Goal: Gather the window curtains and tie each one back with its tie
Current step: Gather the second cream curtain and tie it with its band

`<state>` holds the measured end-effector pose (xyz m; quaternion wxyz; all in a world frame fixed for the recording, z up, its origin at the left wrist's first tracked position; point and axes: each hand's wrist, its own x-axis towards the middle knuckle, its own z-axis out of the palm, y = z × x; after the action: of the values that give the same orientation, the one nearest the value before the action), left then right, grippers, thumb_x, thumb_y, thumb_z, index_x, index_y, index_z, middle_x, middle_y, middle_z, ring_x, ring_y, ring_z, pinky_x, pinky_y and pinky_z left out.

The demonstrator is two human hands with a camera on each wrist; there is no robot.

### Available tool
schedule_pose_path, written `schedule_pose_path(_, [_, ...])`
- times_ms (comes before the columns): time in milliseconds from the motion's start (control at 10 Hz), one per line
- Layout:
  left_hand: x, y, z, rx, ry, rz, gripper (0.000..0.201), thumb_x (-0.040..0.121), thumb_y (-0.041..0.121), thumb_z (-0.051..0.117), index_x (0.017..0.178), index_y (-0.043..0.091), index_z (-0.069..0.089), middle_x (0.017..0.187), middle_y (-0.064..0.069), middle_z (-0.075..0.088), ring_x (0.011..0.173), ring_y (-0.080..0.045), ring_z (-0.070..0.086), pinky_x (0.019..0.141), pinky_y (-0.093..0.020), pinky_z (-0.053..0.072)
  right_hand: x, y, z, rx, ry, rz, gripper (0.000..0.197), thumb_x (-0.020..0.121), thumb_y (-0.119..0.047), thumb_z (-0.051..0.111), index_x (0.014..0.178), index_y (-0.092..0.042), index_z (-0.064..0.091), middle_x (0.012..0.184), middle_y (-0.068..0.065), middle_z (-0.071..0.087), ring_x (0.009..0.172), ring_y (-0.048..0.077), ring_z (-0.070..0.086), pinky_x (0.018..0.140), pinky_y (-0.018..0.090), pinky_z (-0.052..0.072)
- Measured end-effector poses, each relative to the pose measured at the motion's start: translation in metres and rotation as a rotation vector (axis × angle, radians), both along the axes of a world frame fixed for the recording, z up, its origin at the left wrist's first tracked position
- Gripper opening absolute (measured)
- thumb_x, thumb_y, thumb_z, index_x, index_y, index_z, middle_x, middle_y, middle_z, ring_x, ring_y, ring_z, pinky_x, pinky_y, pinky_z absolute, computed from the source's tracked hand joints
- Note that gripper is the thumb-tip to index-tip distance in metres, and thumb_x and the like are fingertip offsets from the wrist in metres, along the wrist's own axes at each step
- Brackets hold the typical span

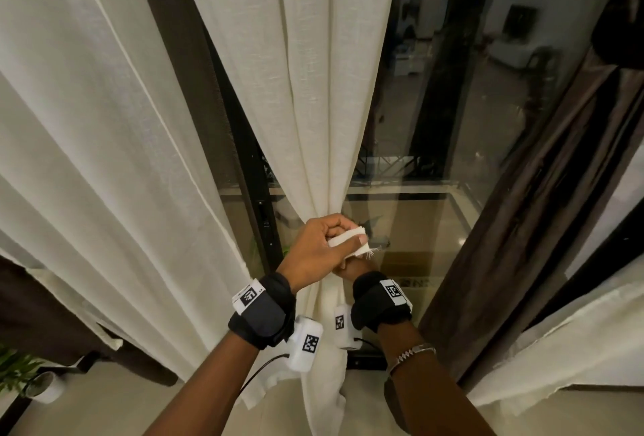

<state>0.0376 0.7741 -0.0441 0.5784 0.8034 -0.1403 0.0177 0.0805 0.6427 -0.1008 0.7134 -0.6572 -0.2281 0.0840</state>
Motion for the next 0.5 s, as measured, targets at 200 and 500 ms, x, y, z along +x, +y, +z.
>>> schedule_pose_path(200, [0.028, 0.021, -0.02, 0.133, -0.028, 0.083, 0.065, 0.099, 0.03, 0.075, 0.158, 0.029, 0.049, 0.073, -0.001, 0.069, 0.079, -0.012, 0.069, 0.087, -0.031, 0.058, 0.003, 0.025, 0.001, -0.539, 0.038, -0.224, 0.046, 0.087, -0.031, 0.07, 0.131, -0.021, 0.062, 0.132, 0.012, 0.06, 0.122, 0.031, 0.064, 0.107, 0.045, 0.054])
schedule_pose_path(500, [0.032, 0.053, -0.024, 0.208, -0.004, 0.135, 0.041, 0.092, 0.02, 0.081, 0.13, 0.029, 0.067, 0.096, -0.001, 0.078, 0.085, -0.014, 0.077, 0.08, -0.034, 0.067, -0.001, -0.019, 0.012, -0.209, 0.282, -0.042, 0.051, 0.1, -0.003, 0.067, 0.142, -0.029, 0.057, 0.133, 0.004, 0.067, 0.122, 0.021, 0.067, 0.109, 0.045, 0.056])
